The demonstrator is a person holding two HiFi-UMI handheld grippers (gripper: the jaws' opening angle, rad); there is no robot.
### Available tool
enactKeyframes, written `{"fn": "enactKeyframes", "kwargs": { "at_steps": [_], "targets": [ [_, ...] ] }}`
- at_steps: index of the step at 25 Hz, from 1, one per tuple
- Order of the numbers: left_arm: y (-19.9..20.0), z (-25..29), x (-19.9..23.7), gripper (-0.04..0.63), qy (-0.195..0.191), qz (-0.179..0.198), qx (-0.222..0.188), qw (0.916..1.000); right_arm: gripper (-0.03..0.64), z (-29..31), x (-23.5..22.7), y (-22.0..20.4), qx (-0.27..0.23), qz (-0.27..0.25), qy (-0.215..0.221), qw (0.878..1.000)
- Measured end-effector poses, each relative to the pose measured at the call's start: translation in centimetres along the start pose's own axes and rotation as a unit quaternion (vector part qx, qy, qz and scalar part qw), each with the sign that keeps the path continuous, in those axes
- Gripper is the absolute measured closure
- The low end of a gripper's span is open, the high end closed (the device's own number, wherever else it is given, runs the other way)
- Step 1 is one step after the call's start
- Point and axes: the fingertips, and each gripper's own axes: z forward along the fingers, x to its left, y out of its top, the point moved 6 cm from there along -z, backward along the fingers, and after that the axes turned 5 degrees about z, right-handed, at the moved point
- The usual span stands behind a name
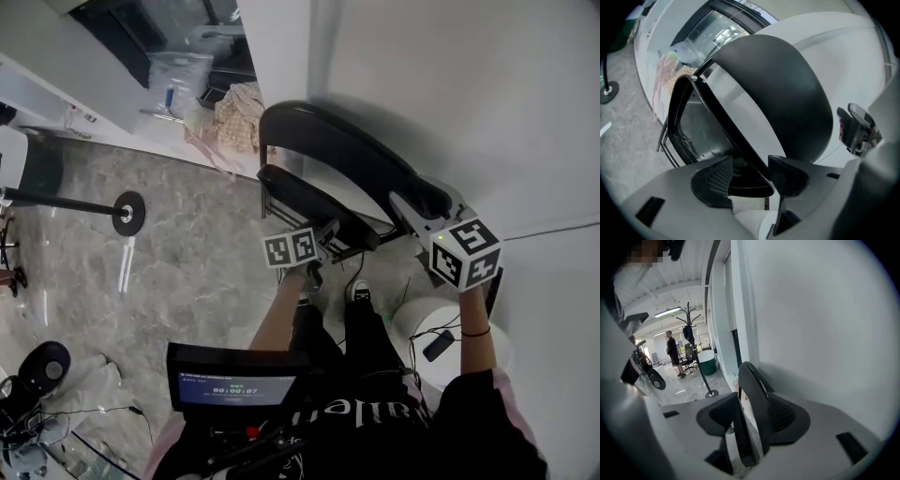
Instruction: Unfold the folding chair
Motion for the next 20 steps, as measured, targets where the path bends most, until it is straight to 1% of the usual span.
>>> {"fn": "enactKeyframes", "kwargs": {
  "at_steps": [3,6,9,14,17,20],
  "targets": [
    [-0.3,1.9,0.3,0.376,0.004,-0.038,-0.018,0.9991,0.391,1.5,-2.7,0.2,0.024,-0.012,0.024,0.999],
    [-0.5,3.4,0.0,0.376,0.005,-0.075,-0.043,0.9962,0.367,3.5,-4.4,-0.6,0.071,-0.014,0.075,0.995],
    [-0.6,5.0,-0.1,0.376,0.015,-0.094,-0.058,0.9938,0.365,5.4,-5.3,-1.3,0.105,-0.021,0.119,0.987],
    [-0.3,7.1,-0.1,0.376,0.03,-0.12,-0.087,0.9885,0.367,7.6,-5.8,-1.1,0.121,-0.032,0.177,0.976],
    [-0.7,7.5,0.1,0.376,0.047,-0.134,-0.107,0.9842,0.368,8.5,-5.5,-1.2,0.128,-0.024,0.212,0.969],
    [-0.9,7.9,0.2,0.376,0.048,-0.155,-0.139,0.9769,0.368,9.3,-5.5,-1.2,0.142,-0.001,0.24,0.96]
  ]
}}
